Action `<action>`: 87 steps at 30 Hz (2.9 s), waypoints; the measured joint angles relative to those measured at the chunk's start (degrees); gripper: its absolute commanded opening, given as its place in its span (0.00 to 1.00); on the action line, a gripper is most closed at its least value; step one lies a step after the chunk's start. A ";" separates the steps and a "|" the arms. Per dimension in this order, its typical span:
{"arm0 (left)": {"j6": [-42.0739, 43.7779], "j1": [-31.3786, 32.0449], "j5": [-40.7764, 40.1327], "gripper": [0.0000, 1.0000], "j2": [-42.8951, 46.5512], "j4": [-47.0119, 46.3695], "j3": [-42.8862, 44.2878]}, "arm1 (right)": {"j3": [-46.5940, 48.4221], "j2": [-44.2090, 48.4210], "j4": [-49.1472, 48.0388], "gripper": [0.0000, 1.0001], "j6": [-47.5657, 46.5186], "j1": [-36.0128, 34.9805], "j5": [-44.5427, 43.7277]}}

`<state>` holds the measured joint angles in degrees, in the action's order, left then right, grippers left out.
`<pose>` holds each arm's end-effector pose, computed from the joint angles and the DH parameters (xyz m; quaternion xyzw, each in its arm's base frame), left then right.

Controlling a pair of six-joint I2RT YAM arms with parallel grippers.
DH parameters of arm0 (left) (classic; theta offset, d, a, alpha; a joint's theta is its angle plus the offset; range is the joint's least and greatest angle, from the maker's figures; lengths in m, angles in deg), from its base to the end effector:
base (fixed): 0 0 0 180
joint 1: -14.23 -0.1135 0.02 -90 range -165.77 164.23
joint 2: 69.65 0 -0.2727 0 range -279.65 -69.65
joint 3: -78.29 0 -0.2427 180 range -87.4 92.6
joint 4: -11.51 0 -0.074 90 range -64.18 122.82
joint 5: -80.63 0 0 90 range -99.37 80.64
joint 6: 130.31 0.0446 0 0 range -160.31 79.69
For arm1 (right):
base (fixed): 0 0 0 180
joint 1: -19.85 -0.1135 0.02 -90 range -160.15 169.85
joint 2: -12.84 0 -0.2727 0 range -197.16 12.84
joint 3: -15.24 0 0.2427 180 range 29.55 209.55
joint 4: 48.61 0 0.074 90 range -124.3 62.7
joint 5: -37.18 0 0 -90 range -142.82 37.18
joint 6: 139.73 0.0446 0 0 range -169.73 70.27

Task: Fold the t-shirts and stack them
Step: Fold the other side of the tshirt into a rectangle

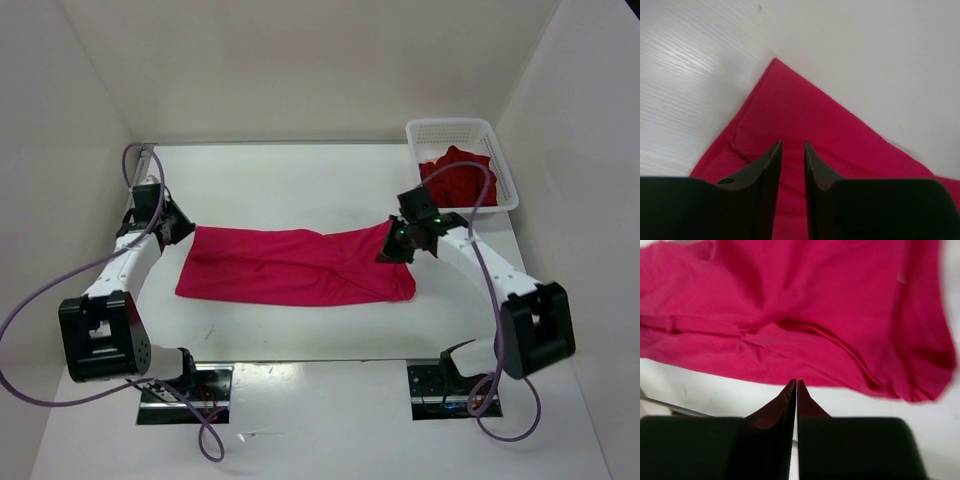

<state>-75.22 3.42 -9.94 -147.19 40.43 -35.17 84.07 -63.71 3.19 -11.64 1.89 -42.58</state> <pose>0.2851 0.0549 0.2574 -0.3539 0.8340 -0.0840 0.4149 0.2419 0.0867 0.2445 0.1448 0.9503 0.1990 0.1907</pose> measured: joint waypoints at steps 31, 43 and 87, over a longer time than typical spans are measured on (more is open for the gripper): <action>-0.07 4.11 6.51 0.41 -11.63 -2.75 -1.99 | 8.70 -22.56 -8.76 0.20 -4.22 -15.30 -3.93; 0.00 4.11 5.97 0.43 -11.06 -2.56 -1.95 | 5.51 -20.39 -7.10 0.44 -0.02 -20.55 2.05; -1.99 5.75 4.04 0.64 -6.36 3.23 2.67 | 11.93 -20.33 -11.47 0.23 -4.31 -4.46 -3.04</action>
<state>-77.21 9.17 -5.90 -153.55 43.67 -32.50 96.01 -84.04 -8.28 -15.95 -2.57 -45.62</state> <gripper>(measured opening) 0.556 0.224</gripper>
